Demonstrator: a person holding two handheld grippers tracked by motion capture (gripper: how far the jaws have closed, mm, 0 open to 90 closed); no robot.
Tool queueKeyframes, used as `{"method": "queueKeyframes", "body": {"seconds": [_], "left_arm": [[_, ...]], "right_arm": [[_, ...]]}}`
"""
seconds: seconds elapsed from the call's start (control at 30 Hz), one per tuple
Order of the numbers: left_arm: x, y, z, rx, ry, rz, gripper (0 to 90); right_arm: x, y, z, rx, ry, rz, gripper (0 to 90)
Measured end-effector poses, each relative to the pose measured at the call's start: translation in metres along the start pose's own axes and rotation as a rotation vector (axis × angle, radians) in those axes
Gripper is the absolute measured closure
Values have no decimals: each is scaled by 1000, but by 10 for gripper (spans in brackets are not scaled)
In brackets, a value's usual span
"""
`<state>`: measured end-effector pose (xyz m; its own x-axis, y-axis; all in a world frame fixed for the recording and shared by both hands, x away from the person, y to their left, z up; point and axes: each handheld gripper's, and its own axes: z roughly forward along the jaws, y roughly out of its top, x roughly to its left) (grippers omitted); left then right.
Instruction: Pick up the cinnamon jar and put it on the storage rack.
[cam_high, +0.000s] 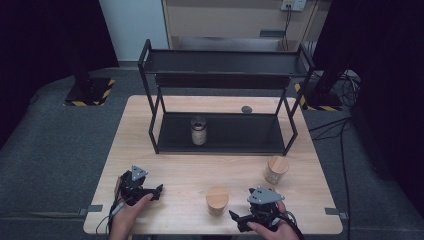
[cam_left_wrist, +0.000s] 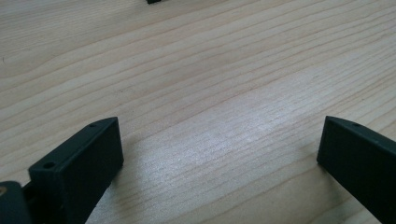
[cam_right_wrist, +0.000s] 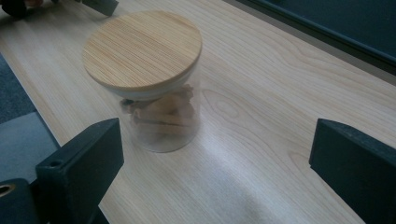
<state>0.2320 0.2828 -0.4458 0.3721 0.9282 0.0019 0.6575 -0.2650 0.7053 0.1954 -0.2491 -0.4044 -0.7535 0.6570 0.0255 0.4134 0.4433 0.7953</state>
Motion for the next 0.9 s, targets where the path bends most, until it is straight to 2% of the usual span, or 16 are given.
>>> {"method": "queueKeyframes", "body": {"seconds": [0.63, 0.9], "left_arm": [[0, 0, 0, 0, 0, 0, 0], [0, 0, 0, 0, 0, -1, 0]], "right_arm": [[8, 12, 22, -17, 74, -45, 27], [10, 17, 34, -6, 91, -57, 25]]}}
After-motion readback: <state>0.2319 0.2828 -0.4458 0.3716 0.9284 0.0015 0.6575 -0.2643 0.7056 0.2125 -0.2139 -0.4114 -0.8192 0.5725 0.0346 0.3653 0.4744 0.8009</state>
